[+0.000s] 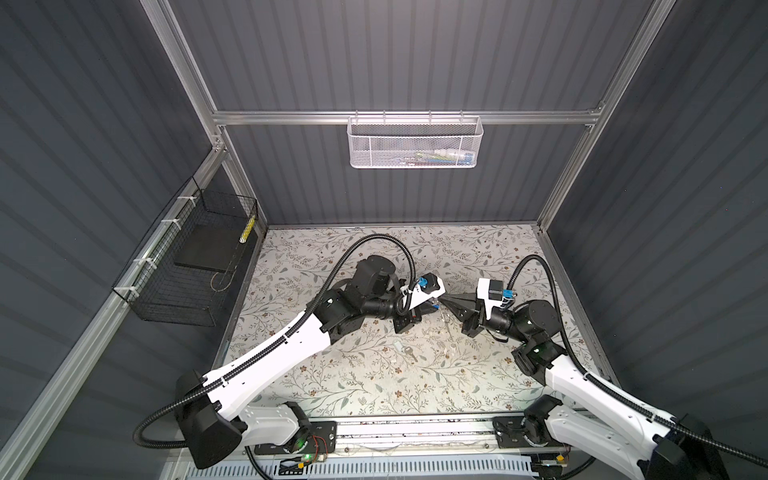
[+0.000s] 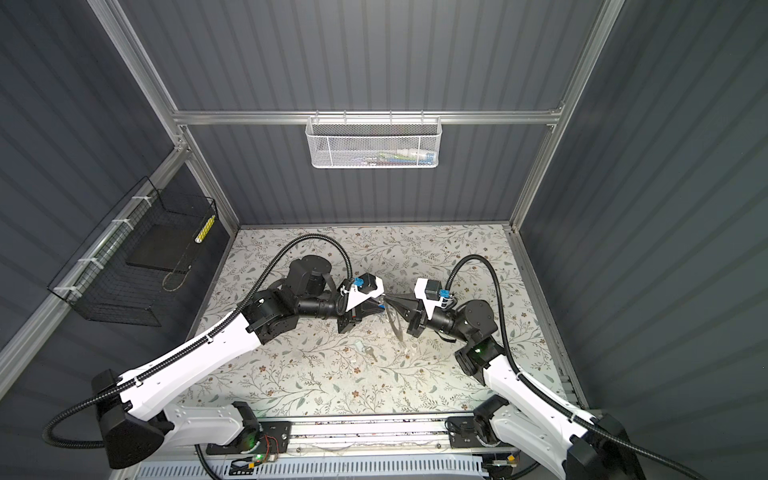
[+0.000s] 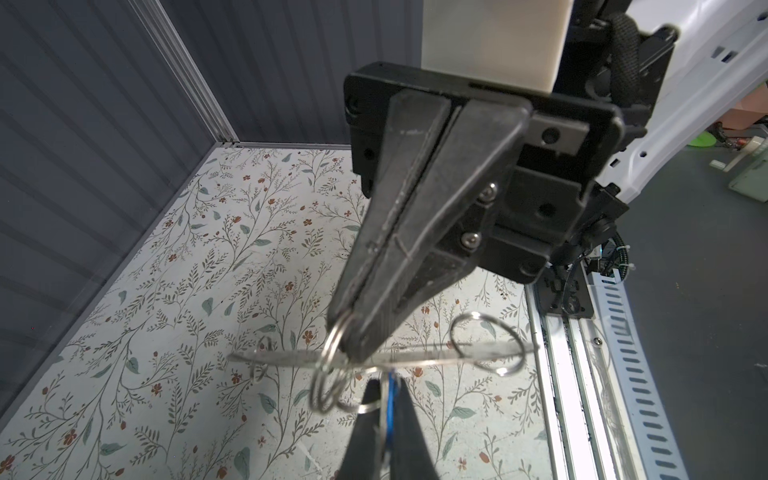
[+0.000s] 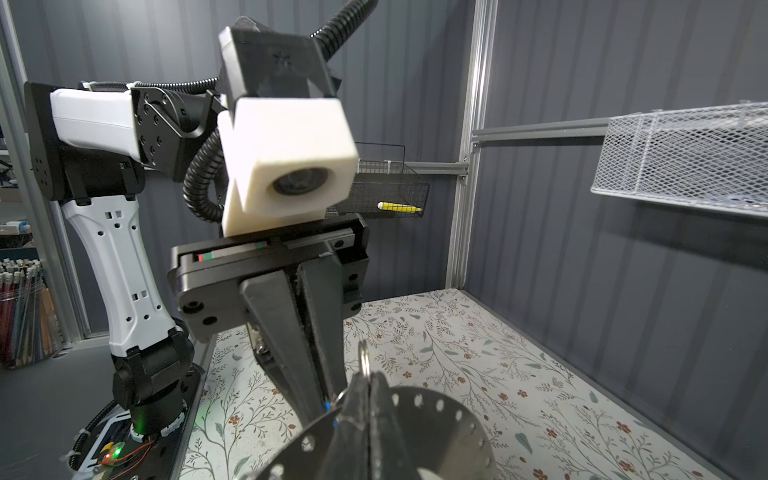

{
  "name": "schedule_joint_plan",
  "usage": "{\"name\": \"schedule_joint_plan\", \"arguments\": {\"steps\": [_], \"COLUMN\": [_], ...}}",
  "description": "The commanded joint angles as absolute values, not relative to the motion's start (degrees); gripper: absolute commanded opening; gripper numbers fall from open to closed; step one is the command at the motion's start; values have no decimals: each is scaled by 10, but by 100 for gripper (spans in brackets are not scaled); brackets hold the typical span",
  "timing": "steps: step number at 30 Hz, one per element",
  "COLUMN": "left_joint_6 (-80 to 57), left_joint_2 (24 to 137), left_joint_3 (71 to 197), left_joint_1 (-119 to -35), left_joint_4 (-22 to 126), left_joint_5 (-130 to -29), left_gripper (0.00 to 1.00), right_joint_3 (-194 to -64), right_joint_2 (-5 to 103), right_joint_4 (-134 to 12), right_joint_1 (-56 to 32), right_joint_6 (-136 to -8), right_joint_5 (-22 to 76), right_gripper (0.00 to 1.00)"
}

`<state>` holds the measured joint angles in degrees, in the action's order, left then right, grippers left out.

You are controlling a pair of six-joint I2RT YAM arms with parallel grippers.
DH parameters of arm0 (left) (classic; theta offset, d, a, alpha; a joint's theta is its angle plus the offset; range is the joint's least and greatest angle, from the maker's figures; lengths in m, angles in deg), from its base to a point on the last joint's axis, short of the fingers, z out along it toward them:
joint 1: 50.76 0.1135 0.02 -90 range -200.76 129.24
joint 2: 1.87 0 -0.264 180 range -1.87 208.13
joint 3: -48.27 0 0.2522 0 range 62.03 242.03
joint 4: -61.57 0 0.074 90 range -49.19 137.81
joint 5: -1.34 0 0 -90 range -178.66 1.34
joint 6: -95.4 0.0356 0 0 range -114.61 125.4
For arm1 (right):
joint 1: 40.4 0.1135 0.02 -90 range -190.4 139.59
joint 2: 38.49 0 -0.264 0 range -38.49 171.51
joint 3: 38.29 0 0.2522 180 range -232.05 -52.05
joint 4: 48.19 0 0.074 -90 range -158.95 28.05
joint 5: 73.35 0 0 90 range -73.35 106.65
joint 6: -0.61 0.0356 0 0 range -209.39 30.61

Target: Put the keys on the keyring

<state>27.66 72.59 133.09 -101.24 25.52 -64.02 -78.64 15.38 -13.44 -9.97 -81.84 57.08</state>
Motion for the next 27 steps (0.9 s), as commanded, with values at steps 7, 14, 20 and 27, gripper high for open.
{"name": "schedule_joint_plan", "arguments": {"steps": [7, 14, 20, 27], "left_joint_6": [306, 301, 294, 296], "left_joint_2": [760, 773, 743, 675], "left_joint_3": [1380, 1385, 1373, 1345], "left_joint_1": [-1012, -1011, -1011, -1003], "left_joint_4": [213, 217, 220, 212], "left_joint_5": [-594, -563, -629, -722], "left_gripper": [0, 0, 21, 46], "right_joint_3": [-778, -772, -761, -761], "right_joint_2": [158, 163, 159, 158], "right_joint_4": [-66, -54, -34, -30], "right_joint_1": [-99, -99, -105, -112], "right_joint_6": [-799, -797, -789, -781], "right_joint_5": [562, 561, 569, 592], "right_gripper": [0, 0, 0, 0]}}
